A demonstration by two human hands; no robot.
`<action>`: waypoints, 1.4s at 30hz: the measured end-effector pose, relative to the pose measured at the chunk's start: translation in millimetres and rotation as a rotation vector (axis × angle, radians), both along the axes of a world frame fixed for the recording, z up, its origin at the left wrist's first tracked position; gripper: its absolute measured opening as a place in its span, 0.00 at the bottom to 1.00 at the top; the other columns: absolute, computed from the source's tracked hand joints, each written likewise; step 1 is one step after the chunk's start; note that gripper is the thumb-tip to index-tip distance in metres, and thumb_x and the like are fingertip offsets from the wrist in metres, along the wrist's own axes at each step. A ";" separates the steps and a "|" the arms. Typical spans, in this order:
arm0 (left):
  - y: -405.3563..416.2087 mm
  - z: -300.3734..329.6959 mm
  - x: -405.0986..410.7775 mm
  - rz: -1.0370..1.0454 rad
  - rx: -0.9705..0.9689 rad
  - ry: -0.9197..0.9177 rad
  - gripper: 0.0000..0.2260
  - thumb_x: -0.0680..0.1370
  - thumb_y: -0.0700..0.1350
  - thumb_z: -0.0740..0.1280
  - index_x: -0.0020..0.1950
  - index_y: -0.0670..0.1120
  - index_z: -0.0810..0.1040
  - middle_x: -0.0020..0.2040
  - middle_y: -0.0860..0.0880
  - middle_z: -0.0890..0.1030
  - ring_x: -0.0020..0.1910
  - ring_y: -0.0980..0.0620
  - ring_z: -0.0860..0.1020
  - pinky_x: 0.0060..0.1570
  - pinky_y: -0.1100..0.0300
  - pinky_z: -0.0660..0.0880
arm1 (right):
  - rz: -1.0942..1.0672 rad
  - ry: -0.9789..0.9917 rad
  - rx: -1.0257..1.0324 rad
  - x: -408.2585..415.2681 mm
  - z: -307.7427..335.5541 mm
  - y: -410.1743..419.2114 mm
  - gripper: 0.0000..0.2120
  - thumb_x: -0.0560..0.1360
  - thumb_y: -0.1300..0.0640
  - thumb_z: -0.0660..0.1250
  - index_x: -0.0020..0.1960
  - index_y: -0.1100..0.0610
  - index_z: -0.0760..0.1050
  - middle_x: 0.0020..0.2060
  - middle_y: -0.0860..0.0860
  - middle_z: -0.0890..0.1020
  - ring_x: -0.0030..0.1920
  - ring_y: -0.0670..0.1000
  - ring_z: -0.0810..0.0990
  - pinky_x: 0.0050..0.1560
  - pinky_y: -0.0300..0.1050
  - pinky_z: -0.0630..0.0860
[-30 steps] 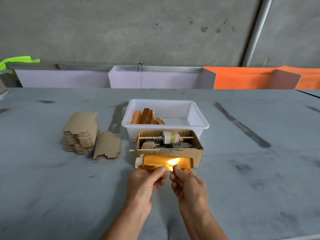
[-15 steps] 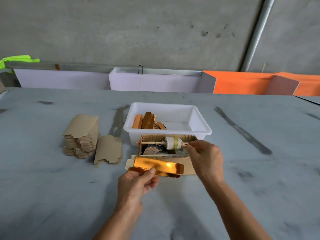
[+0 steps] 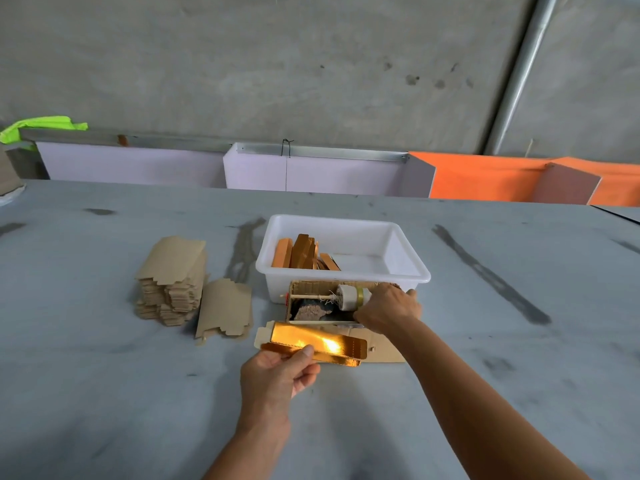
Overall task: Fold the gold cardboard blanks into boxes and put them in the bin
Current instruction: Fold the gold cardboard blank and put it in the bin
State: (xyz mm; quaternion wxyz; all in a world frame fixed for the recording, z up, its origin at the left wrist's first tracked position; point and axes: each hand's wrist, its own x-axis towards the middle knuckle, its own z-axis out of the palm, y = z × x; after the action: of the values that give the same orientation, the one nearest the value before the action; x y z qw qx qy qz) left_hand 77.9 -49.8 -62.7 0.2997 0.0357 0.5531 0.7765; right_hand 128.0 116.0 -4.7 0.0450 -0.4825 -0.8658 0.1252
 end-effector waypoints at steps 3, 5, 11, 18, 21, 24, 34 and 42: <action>1.7 -0.6 1.5 -0.004 -0.007 -0.003 0.04 0.69 0.32 0.73 0.42 0.35 0.79 0.35 0.40 0.83 0.31 0.47 0.82 0.29 0.60 0.78 | -0.033 0.029 -0.010 -0.9 -2.1 0.2 0.17 0.74 0.55 0.63 0.63 0.54 0.72 0.51 0.52 0.77 0.58 0.55 0.68 0.54 0.46 0.67; 3.3 -1.8 2.5 -0.006 -0.014 -0.008 0.05 0.69 0.32 0.73 0.42 0.35 0.79 0.35 0.40 0.83 0.31 0.47 0.82 0.29 0.61 0.78 | -0.064 0.060 -0.015 -1.1 -3.3 1.7 0.15 0.74 0.54 0.64 0.60 0.54 0.73 0.49 0.52 0.76 0.57 0.55 0.69 0.55 0.46 0.67; 8.4 -6.2 4.3 0.000 -0.039 -0.024 0.06 0.68 0.32 0.73 0.42 0.35 0.79 0.34 0.40 0.83 0.30 0.47 0.82 0.28 0.61 0.77 | -0.135 0.127 -0.043 -3.0 -5.2 6.1 0.09 0.73 0.56 0.66 0.47 0.55 0.66 0.44 0.52 0.73 0.56 0.54 0.72 0.57 0.47 0.69; 12.2 -8.2 6.9 -0.007 -0.071 0.014 0.05 0.69 0.33 0.74 0.42 0.37 0.79 0.34 0.42 0.83 0.31 0.47 0.82 0.30 0.60 0.78 | -0.149 0.186 -0.073 -4.6 -5.2 10.1 0.11 0.73 0.55 0.68 0.47 0.55 0.66 0.43 0.51 0.73 0.55 0.54 0.74 0.56 0.48 0.71; 16.0 -7.9 8.8 -0.017 -0.096 0.048 0.06 0.69 0.34 0.74 0.42 0.37 0.79 0.34 0.43 0.84 0.32 0.47 0.82 0.31 0.60 0.78 | -0.130 0.234 -0.139 -5.4 -2.6 12.7 0.09 0.73 0.57 0.67 0.50 0.58 0.71 0.42 0.53 0.76 0.48 0.54 0.77 0.49 0.47 0.76; 21.5 -5.6 10.2 -0.022 -0.114 0.074 0.05 0.70 0.34 0.74 0.42 0.38 0.79 0.33 0.45 0.83 0.31 0.49 0.82 0.30 0.62 0.77 | -0.090 0.263 -0.150 -5.5 1.5 14.4 0.08 0.74 0.60 0.66 0.52 0.60 0.73 0.37 0.52 0.74 0.41 0.52 0.75 0.36 0.42 0.73; 34.3 -8.4 3.7 -0.039 -0.156 0.174 0.04 0.72 0.34 0.72 0.39 0.40 0.79 0.32 0.45 0.83 0.31 0.51 0.82 0.32 0.62 0.78 | -0.068 0.243 -0.261 -5.9 21.0 11.0 0.17 0.64 0.65 0.76 0.44 0.58 0.68 0.43 0.56 0.79 0.48 0.56 0.81 0.51 0.48 0.79; 38.8 -10.9 3.0 -0.012 -0.121 0.129 0.04 0.71 0.34 0.73 0.42 0.37 0.79 0.39 0.43 0.84 0.38 0.49 0.84 0.36 0.63 0.80 | -0.127 0.461 -0.368 3.3 12.2 9.5 0.17 0.63 0.65 0.78 0.48 0.62 0.76 0.44 0.57 0.81 0.47 0.57 0.81 0.48 0.49 0.80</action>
State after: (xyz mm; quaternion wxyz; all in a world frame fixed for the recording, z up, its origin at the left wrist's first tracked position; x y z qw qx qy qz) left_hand 80.9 -11.0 -73.6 0.2699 0.0707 0.6169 0.7359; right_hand 131.3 125.5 7.5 0.1597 -0.4945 -0.7637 0.3830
